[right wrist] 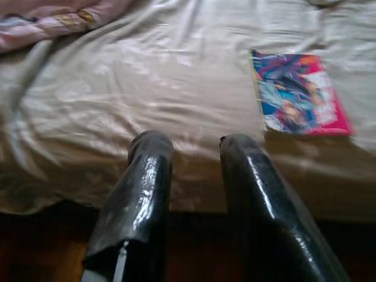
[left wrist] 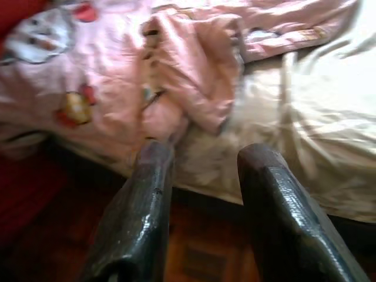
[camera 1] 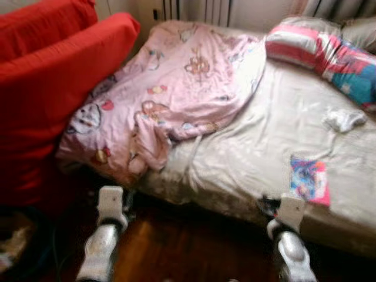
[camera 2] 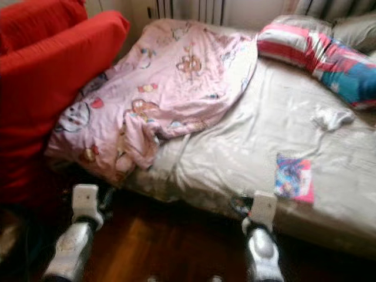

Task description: Clean up the room

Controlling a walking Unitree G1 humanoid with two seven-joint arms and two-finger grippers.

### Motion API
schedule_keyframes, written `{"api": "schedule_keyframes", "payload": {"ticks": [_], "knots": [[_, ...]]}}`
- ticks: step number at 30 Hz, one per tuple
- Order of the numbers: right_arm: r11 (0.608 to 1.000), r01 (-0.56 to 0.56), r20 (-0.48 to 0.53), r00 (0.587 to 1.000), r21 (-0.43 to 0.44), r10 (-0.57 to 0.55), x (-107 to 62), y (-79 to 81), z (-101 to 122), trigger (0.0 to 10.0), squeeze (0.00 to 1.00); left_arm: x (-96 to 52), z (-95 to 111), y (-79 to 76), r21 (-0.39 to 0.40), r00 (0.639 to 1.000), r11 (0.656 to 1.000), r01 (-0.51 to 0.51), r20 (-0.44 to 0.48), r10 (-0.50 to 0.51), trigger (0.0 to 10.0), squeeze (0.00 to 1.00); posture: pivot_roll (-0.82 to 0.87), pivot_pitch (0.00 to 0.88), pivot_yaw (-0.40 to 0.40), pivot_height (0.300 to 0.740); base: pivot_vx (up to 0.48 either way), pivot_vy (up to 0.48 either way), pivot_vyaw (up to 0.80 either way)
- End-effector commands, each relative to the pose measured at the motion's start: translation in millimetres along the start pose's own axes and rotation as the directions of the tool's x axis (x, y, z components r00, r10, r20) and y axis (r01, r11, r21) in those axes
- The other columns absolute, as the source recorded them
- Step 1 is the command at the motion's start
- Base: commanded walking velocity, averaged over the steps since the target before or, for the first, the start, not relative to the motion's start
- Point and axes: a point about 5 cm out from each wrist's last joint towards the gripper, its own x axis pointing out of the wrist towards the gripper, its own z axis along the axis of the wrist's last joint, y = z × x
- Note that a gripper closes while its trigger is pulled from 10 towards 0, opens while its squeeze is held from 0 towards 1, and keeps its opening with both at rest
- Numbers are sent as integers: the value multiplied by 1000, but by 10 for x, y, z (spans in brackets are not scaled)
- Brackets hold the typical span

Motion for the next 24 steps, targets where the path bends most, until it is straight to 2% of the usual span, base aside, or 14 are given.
{"api": "schedule_keyframes", "payload": {"ticks": [1,13,18,22,23,24], "knots": [[1000,4,-17,1000,5,-4,-11,-8,-31,10000,0,-16,-7,38,8,1000,1000,-6,-3,6,10000,0,-5,182,-25,740,0,480,0],[1000,-3,-48,999,0,3,-42,7,-104,10000,0,-33,-12,54,13,1000,1000,-6,-6,6,10000,0,1,189,-21,740,0,480,0],[1000,-2,-73,997,-1,2,-61,-5,-155,10000,0,-37,-25,64,15,1000,1000,-8,-15,8,10000,0,1,189,-20,740,0,243,0],[999,-20,-179,984,-37,13,-129,-25,-332,10000,0,-66,-159,146,-45,994,997,-57,-95,52,10000,0,2,186,-20,740,0,0,0],[999,-12,-234,972,-48,0,-179,-74,-430,10000,0,-98,-255,179,-76,986,994,-79,-152,66,10000,0,6,185,-20,740,0,0,0],[999,-12,-234,972,-48,0,-179,-74,-430,10000,0,-98,-255,179,-76,986,994,-79,-152,66,10000,0,6,185,-20,740,0,0,0]]}}
